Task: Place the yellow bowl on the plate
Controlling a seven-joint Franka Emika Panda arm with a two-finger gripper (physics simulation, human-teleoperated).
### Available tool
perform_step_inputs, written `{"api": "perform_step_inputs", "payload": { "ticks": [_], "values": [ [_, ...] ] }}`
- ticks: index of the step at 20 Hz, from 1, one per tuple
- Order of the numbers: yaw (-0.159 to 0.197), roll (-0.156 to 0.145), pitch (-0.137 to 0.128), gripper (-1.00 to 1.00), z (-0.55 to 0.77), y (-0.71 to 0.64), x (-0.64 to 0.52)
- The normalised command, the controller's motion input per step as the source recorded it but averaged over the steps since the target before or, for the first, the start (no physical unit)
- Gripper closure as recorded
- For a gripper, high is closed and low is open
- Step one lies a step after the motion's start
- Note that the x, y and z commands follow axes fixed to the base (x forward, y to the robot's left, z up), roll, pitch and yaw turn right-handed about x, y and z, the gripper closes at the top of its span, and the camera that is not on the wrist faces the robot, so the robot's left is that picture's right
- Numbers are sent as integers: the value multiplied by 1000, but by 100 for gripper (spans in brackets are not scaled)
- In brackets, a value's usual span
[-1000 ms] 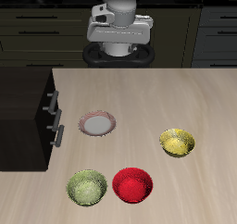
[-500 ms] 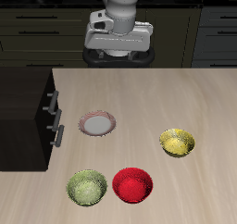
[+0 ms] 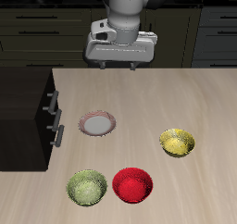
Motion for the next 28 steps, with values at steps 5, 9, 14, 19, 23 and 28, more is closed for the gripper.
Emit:
{"api": "perform_step_inputs", "payload": {
  "ticks": [5,9,14,19,23,28],
  "values": [
    [-5,2,11,-100,-10,110,479],
    [12,-12,-6,-100,14,52,437],
    [6,-19,12,-100,12,23,338],
    [26,-23,-21,-100,72,-47,253],
    [17,-32,-23,-100,75,-51,246],
    [19,-60,13,-100,-64,-188,291]
  ]
}}
